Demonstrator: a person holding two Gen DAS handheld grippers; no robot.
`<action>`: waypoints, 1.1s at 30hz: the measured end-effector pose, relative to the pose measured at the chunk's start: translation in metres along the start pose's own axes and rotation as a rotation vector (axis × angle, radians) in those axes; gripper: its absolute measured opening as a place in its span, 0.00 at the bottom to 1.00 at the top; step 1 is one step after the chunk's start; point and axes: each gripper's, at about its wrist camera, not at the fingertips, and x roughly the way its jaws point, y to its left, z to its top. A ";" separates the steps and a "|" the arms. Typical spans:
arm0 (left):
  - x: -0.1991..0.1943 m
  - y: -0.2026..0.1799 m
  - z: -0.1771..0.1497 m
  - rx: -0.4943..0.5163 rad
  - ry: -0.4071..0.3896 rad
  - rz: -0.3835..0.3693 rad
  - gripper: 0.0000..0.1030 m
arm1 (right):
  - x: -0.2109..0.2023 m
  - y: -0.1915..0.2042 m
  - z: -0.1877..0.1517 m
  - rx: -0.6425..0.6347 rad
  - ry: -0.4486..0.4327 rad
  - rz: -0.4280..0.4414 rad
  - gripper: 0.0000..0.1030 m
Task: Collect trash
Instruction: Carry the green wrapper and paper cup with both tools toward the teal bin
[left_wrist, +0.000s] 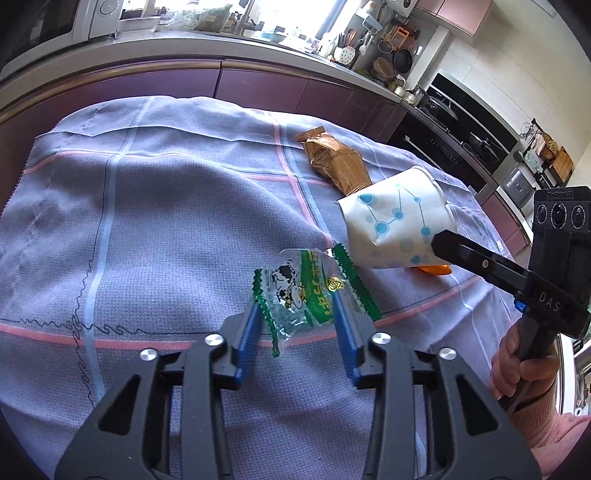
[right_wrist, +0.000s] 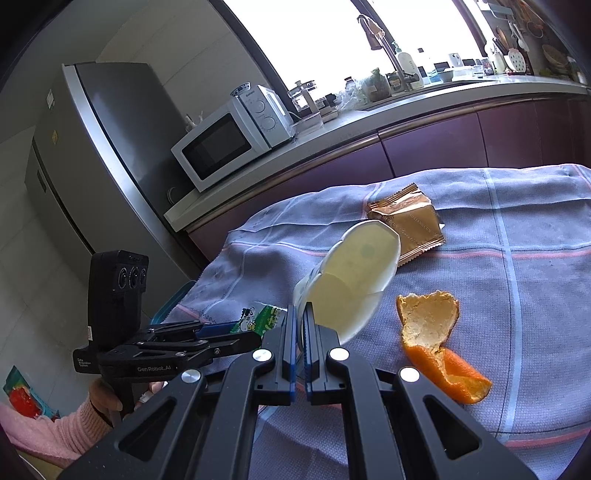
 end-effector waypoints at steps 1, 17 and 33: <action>0.001 0.000 0.000 0.000 0.000 0.006 0.26 | 0.000 0.000 0.000 0.000 0.000 0.000 0.02; -0.043 -0.005 -0.005 0.035 -0.111 0.050 0.19 | -0.007 0.011 0.008 -0.020 -0.040 0.020 0.02; -0.081 0.007 -0.014 0.025 -0.181 0.099 0.20 | -0.004 0.029 0.012 -0.039 -0.050 0.059 0.02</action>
